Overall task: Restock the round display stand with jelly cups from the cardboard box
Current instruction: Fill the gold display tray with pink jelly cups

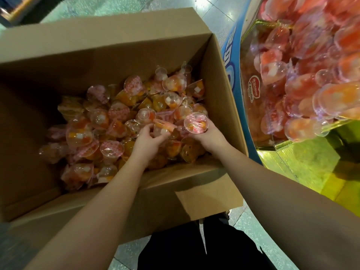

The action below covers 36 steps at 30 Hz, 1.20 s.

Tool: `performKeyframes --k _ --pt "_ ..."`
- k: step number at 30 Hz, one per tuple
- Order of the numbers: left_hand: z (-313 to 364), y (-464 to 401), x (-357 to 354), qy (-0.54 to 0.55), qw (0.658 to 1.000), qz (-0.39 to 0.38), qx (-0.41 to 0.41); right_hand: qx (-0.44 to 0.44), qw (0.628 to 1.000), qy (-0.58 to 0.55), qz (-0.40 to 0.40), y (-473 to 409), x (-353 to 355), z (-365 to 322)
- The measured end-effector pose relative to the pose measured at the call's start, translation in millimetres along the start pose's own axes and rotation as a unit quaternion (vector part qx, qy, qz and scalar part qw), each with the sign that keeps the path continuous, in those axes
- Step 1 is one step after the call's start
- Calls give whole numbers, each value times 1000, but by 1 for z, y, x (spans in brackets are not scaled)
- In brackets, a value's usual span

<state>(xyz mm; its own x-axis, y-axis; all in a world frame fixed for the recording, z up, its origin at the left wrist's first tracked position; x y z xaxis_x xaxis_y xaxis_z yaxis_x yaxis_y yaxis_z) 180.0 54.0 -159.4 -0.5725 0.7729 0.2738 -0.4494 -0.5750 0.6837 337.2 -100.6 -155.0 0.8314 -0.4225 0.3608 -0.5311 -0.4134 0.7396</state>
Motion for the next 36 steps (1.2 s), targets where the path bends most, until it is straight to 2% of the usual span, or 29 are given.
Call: performKeyframes --k 2,5,8,12,18,24,32,36 --pt "9 20 0 94 995 -24 -6 52 999 6 -8 20 6 -18" --pt "32 53 -3 129 988 -69 -39 102 994 -32 -10 63 23 -40" --pt "66 88 -18 109 984 -117 -83 120 989 -83 24 101 53 -36" --pt "114 137 -47 38 979 -145 -140 139 977 -138 84 150 101 -14" --pt "163 204 -134 -49 948 -201 -244 143 960 -152 188 225 182 47" --pt "166 280 -256 -79 911 -284 -288 129 932 -179 287 303 254 153" --pt "115 387 -447 -148 888 -317 -299 83 906 -254 327 402 331 352" --pt "79 431 -536 -161 889 -336 -266 41 889 -275 363 437 365 451"
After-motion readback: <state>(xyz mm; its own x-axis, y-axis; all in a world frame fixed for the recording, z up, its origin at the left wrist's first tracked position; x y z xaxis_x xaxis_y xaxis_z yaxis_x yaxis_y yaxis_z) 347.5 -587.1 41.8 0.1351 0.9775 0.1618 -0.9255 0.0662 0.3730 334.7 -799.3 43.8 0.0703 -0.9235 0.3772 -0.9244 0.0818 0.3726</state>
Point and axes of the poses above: each hand's wrist, its own y-axis away from the middle knuckle, its own x-axis out of the back of the hand, z = x × y, the point moved 9 cm from there along -y, towards the middle knuckle, and after that the axes turned 4 degrees about y, right-handed, at the moved point
